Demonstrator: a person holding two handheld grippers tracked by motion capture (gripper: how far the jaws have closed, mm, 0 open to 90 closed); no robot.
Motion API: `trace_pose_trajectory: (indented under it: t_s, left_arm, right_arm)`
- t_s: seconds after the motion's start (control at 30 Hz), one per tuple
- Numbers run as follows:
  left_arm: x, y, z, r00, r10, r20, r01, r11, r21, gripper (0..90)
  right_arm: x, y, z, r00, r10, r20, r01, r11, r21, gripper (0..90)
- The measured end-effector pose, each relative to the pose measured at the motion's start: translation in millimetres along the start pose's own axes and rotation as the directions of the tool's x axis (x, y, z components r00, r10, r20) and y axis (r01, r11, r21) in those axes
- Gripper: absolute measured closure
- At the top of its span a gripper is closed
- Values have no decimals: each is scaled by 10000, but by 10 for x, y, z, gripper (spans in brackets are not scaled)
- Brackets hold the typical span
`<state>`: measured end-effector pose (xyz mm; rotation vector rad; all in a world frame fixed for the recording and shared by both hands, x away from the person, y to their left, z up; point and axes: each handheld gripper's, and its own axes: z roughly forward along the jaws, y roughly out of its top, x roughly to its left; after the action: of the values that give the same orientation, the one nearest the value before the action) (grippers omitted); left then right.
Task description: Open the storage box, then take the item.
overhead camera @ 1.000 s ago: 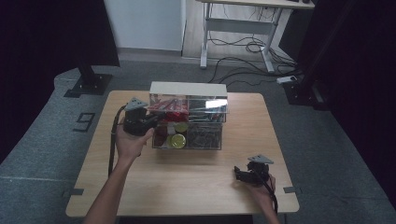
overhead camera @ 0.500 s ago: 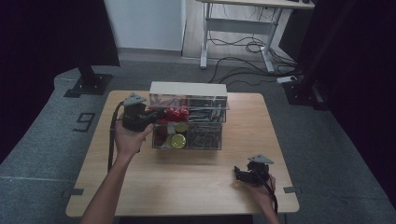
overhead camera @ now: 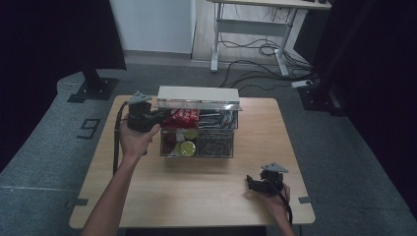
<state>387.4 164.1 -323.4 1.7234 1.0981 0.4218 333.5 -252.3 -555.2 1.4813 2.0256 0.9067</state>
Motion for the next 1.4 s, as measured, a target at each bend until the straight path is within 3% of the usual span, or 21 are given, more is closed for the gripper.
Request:
trace_pose_trajectory:
  t_s: [0.87,0.97,1.07,1.17,1.4]
  left_arm:
    - [-41,89,37,9999,102,31,-102,9999,25,900]
    - [-55,92,38,9998,110,139,-110,9999,22,900]
    - [-68,98,40,9997,163,177,-163,9999,18,900]
    - [-70,107,45,9996,210,202,-211,9998,44,900]
    - [-71,114,61,9995,243,199,-245,9997,76,900]
  right_arm:
    - [6,-3,-8,10000,-92,-36,92,9999,-74,173]
    - [27,-14,-31,9996,-252,104,255,9992,-300,214]
    - [39,20,-92,9999,-133,-65,128,9977,-669,243]
    - [52,99,-203,9997,-67,-214,38,9915,-1301,276]
    - [115,293,-425,9977,-80,-671,-65,9770,-2133,319]
